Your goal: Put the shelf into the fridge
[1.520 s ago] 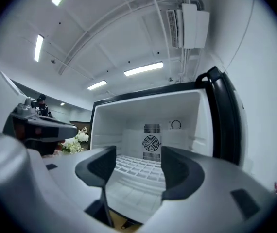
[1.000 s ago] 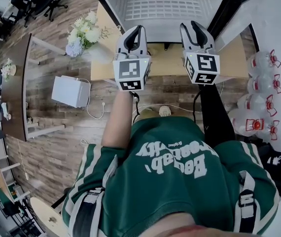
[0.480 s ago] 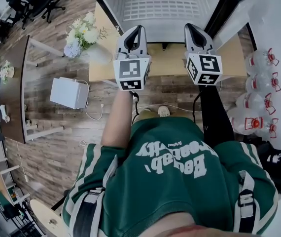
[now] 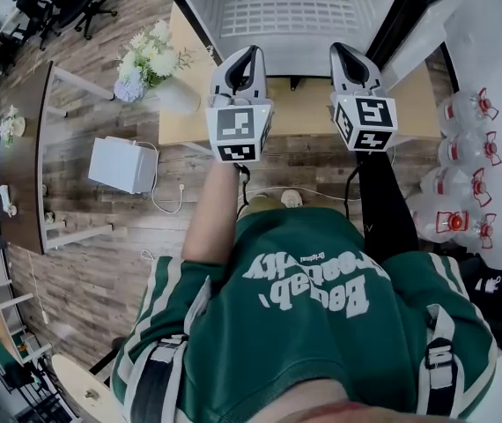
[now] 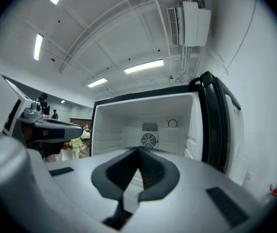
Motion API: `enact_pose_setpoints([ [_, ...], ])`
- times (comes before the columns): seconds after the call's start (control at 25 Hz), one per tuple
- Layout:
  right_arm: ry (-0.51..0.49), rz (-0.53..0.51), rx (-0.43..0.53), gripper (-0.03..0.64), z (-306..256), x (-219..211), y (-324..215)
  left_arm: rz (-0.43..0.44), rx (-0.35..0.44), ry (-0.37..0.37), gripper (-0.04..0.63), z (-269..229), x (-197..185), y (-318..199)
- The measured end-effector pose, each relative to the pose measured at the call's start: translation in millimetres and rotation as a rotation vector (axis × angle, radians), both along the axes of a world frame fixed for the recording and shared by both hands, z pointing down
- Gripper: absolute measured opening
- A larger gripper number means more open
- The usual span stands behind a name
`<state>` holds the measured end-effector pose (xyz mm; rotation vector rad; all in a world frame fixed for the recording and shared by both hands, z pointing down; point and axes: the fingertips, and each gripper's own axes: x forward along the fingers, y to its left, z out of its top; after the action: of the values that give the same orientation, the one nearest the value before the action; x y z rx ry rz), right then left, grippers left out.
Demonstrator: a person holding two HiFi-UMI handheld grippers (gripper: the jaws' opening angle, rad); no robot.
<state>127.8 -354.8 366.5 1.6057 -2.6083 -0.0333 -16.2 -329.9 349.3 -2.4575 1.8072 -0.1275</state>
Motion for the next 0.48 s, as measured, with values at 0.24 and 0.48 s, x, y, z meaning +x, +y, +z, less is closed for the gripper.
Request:
enact_pose_setpoints([
  [0.24,-0.001,-0.005,0.000,0.002,0.9,-2.1,-2.6,-0.002,-0.002,-0.001,0.000,0.7,-0.5,-1.9],
  [0.48,-0.001,-0.002,0.000,0.002,1.9,-2.1,-6.8,0.000,-0.014,-0.003,0.000,4.6,-1.1,-6.2],
])
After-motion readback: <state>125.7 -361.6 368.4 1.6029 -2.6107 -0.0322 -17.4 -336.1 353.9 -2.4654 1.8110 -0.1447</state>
